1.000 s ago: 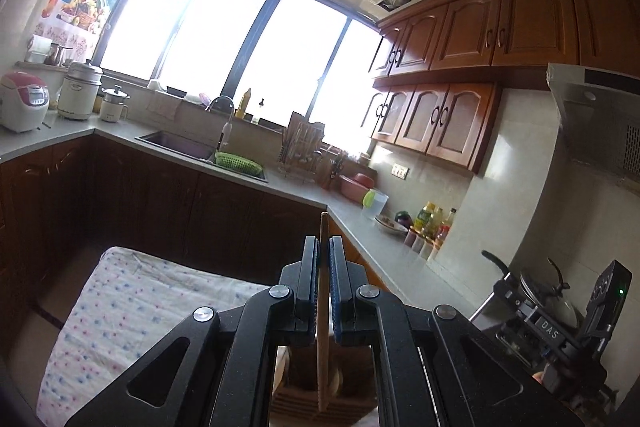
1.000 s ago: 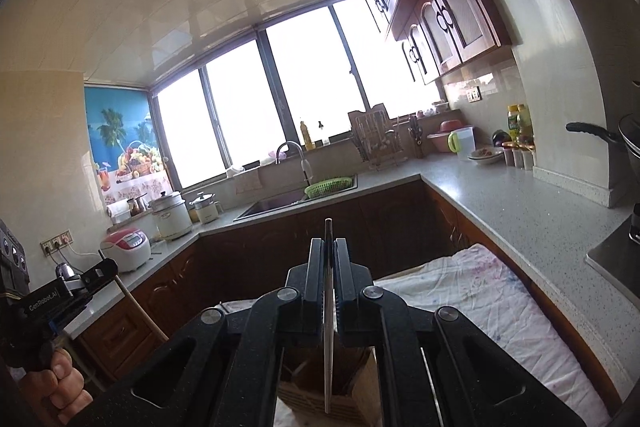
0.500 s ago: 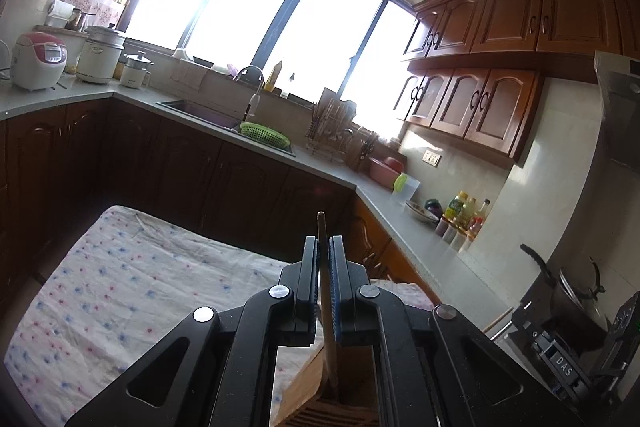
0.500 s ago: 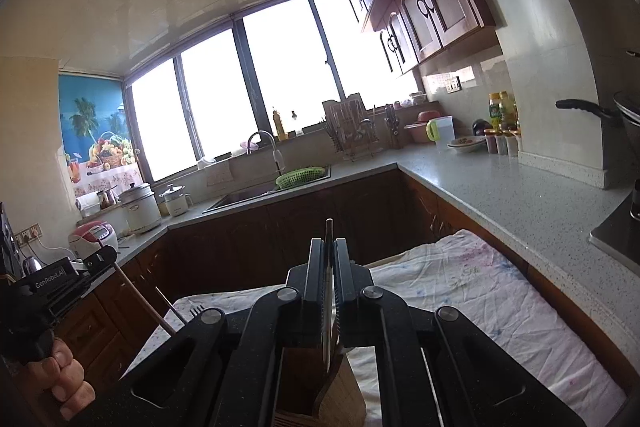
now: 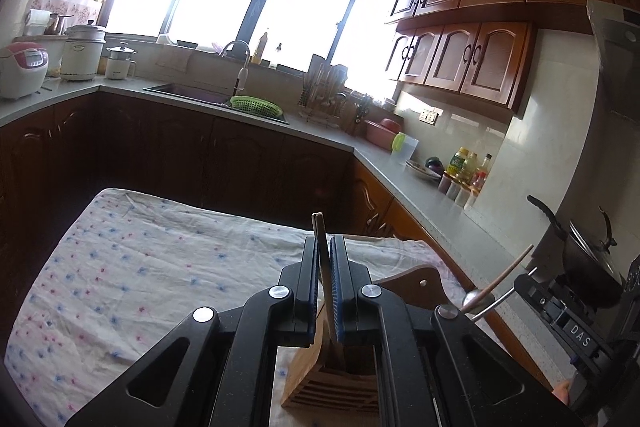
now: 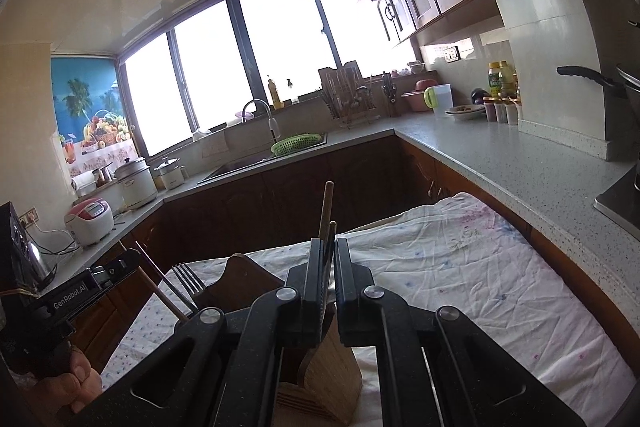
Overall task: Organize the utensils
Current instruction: 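Open both grippers inside the holder and pull them back, then grasp a wooden chopstick with the right gripper while the left grasps a metal chopstick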
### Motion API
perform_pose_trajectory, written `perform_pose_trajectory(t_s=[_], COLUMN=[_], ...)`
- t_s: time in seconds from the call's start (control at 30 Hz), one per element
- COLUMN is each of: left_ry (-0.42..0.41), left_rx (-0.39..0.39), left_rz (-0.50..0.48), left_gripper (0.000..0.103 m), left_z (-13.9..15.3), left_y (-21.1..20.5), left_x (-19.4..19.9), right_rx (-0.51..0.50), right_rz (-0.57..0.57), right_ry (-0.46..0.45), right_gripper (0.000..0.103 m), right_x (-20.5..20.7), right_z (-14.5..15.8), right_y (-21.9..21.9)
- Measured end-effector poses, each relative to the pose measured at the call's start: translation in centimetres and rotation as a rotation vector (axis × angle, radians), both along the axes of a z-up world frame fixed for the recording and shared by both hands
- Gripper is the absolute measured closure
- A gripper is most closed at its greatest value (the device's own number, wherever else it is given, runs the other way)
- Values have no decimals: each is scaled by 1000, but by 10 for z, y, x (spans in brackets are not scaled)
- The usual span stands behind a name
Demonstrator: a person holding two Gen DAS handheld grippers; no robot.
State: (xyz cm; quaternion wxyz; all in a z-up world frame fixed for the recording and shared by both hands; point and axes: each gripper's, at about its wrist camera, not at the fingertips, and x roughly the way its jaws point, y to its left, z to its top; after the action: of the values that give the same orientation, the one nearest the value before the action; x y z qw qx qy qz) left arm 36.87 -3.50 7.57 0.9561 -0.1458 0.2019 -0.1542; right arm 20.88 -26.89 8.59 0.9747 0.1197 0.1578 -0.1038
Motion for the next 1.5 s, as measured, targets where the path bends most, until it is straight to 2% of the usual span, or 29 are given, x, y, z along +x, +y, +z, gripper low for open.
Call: perform_pose_trajectory(t_s=[0.1, 0.2, 0.23, 0.3, 0.33, 0.37, 0.43, 0.47, 0.6, 0.67, 0.8, 1.1, 1.3, 1.5], left_ry=[7, 23, 25, 23, 17, 7, 0, -1, -3, 11, 61, 179, 243, 316], left_rx=[2, -2, -2, -8, -13, -18, -16, -14, -20, -30, -34, -26, 19, 115], left_rz=[-2, -10, -13, -13, -9, -7, -6, -3, 33, 34, 31, 20, -13, -81], left_gripper=[98, 97, 94, 72, 66, 59, 53, 46, 25, 24, 22, 22, 22, 22], left_z=[3, 5, 4, 7, 9, 9, 13, 12, 4, -3, -17, -39, -47, -61], left_y=[2, 10, 15, 20, 23, 24, 28, 29, 37, 41, 47, 52, 37, 2], left_x=[4, 2, -4, -11, -14, -22, -31, -38, -72, -91, -123, -176, -188, -189], right_rx=[4, 20, 28, 45, 55, 64, 73, 74, 93, 102, 107, 150, 171, 184], right_rz=[3, 10, 14, 26, 32, 39, 44, 43, 45, 41, 34, -2, -23, -56], right_ry=[5, 8, 6, 0, -7, -21, -50, -62, -108, -125, -116, -10, 49, 82], right_gripper=[98, 93, 92, 87, 77, 63, 46, 38, 18, 8, 7, 7, 7, 7], right_x=[0, 0, -1, -4, -7, -11, -21, -26, -52, -66, -93, -138, -164, -182], right_z=[1, 3, 3, 6, 8, 10, 16, 18, 24, 23, 15, -21, -44, -56], right_y=[-1, -2, -3, -4, -5, -6, -5, -4, -6, -7, -8, -11, -12, -16])
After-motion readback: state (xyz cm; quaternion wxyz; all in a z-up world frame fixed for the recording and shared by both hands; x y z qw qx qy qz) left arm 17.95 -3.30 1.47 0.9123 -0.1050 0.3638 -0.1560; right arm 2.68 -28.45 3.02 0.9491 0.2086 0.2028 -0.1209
